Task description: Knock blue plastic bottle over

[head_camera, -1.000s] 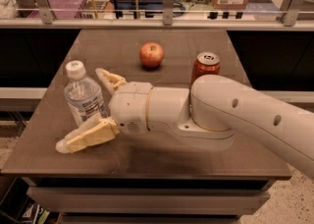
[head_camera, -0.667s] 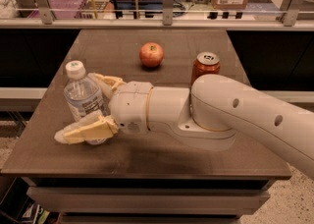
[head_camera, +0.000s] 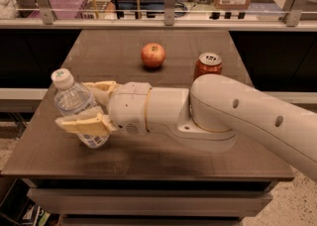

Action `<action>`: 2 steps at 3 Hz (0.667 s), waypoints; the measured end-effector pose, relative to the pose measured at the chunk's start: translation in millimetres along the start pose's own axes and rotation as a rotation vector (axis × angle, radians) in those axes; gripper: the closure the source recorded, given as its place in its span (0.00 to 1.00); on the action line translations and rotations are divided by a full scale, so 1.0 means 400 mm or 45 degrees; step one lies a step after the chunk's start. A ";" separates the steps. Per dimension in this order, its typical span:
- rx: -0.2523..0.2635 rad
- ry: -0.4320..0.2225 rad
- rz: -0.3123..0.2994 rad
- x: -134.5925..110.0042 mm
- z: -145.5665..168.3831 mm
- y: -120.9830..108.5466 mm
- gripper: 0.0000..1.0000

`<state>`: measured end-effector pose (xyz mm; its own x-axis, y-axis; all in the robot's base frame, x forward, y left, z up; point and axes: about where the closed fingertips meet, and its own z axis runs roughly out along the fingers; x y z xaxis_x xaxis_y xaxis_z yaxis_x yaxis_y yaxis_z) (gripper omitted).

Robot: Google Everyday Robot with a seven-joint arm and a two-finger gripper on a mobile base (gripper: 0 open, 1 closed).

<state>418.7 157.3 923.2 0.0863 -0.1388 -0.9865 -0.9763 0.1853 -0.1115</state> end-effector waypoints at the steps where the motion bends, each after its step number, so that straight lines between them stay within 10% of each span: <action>1: -0.005 0.001 -0.006 -0.004 0.004 0.005 0.88; 2: -0.004 0.006 -0.011 -0.009 0.002 0.003 1.00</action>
Offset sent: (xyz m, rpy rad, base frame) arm -0.0015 0.0019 0.0011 -0.0018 -0.0032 0.0033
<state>417.4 159.0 926.4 0.0940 -0.1454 -0.9849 -0.9762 0.1809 -0.1198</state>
